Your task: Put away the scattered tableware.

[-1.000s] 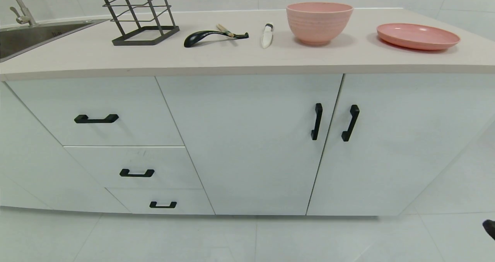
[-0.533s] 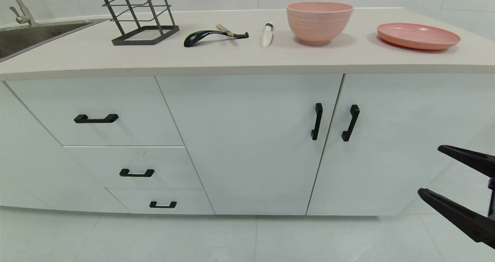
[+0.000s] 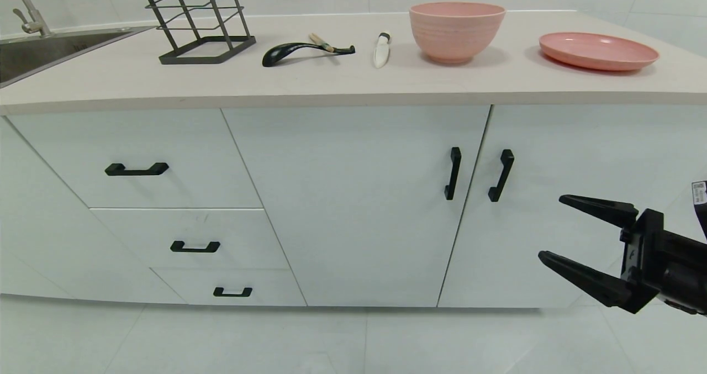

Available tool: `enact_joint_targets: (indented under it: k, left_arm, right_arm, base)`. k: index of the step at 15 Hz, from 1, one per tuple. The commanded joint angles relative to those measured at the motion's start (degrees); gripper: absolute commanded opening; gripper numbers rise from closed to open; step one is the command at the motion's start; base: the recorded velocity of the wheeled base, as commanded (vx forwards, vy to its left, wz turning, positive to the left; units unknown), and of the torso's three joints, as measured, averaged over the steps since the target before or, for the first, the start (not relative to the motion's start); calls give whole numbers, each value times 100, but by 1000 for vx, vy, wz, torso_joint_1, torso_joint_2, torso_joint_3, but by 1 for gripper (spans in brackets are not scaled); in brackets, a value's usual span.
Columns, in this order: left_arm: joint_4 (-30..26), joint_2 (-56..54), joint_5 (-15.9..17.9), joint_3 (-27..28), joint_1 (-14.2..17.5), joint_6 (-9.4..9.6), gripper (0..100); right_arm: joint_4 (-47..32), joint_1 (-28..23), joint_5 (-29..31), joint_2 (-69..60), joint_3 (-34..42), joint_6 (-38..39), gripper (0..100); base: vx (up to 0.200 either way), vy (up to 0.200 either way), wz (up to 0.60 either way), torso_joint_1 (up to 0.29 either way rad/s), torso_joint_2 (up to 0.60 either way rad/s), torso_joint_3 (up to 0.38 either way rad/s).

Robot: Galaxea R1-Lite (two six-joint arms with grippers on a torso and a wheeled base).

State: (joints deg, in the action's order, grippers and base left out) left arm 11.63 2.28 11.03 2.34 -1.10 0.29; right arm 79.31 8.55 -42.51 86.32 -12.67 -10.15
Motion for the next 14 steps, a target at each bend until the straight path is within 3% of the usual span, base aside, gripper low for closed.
enact_joint_targets:
  k: [1, 3, 5, 6, 7, 8, 9, 12, 14]
  left_arm:
    - [-82, 1143, 444, 548, -576, 15, 100]
    - [287, 2646, 839, 1137, -1279, 322, 100]
    - [1061, 3780, 1323, 1497, -1657, 498, 100]
    - [1869, 4668, 1727, 1576, -1727, 735, 100]
    - [2115, 4922, 1859, 1559, -1727, 841, 100]
    - [2757, 5669, 2219, 1515, -1727, 1157, 100]
    - [3109, 6144, 2439, 1533, -1727, 1324, 100]
    - [4207, 7454, 3212, 1708, -1973, 1632, 100]
    - [4787, 8535, 4117, 2148, -2114, 1570, 100]
  right_arm:
    - [5, 24, -3, 289, -175, -13, 100]
    - [23, 33, -3, 491, -351, -13, 100]
    - [49, 130, -3, 508, -412, -13, 100]
    - [49, 147, -3, 500, -421, -13, 100]
    - [49, 147, -3, 500, -421, -13, 100]
    - [49, 156, -3, 517, -438, -13, 100]
    - [49, 147, -3, 517, -438, -13, 100]
    - [49, 112, 6, 535, -588, -22, 100]
    - [49, -11, 15, 860, -1089, -13, 100]
  base:
    - [0, 0, 0, 0, 0, 0]
    - [0, 0, 0, 0, 0, 0]
    - [0, 0, 0, 0, 0, 0]
    - [0, 0, 0, 0, 0, 0]
    - [0, 0, 0, 0, 0, 0]
    - [0, 0, 0, 0, 0, 0]
    - [0, 0, 0, 0, 0, 0]
    - [0, 0, 0, 0, 0, 0]
    - [0, 0, 0, 0, 0, 0]
